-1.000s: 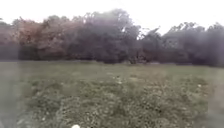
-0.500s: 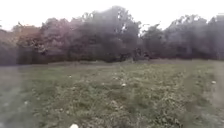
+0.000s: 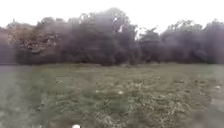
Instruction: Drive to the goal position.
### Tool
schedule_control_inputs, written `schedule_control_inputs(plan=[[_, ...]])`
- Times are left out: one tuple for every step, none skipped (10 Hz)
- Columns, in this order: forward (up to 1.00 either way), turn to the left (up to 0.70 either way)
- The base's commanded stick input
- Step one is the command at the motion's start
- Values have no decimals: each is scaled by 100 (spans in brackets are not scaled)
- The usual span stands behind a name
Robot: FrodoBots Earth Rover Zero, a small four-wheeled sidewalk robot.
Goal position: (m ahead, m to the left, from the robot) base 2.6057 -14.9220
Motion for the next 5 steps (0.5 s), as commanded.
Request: schedule_control_inputs(plan=[[70, -13], [70, -13], [70, -13], [70, -13], [70, -13]])
